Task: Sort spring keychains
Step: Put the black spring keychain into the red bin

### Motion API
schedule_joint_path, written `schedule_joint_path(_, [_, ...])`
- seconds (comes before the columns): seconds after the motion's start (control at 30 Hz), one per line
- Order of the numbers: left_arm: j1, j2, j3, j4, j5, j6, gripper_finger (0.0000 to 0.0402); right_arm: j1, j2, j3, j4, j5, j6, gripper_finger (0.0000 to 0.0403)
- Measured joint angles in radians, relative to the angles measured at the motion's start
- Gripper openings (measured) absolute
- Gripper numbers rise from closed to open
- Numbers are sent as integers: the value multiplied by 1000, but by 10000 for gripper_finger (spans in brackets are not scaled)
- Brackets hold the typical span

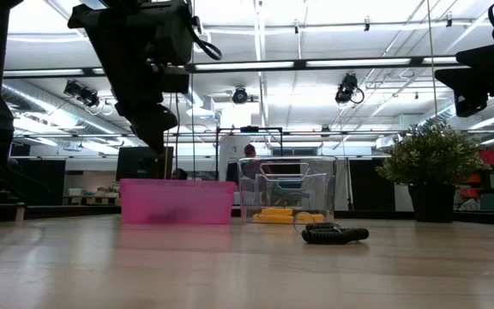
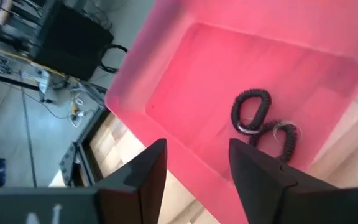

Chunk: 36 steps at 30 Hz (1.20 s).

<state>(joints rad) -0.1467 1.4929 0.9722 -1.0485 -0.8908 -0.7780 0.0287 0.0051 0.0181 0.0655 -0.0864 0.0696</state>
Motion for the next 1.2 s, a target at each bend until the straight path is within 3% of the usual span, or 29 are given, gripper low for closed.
schedule_joint_path(0.1, [0, 0, 0, 5, -13, -6, 172, 0, 0, 0, 0, 0, 0, 180])
schedule_joint_path(0.27, [-2, 0, 0, 105, 74, 59, 170, 0, 0, 0, 0, 0, 0, 180])
schedule_joint_path(0.67, [-29, 0, 0, 575, 494, 376, 170, 0, 0, 0, 0, 0, 0, 180])
schedule_joint_path(0.83, [-82, 0, 0, 710, 529, 474, 170, 0, 0, 0, 0, 0, 0, 180])
schedule_joint_path(1.2, [-155, 94, 42, 821, 584, 613, 170, 0, 0, 0, -4, 0, 0, 180])
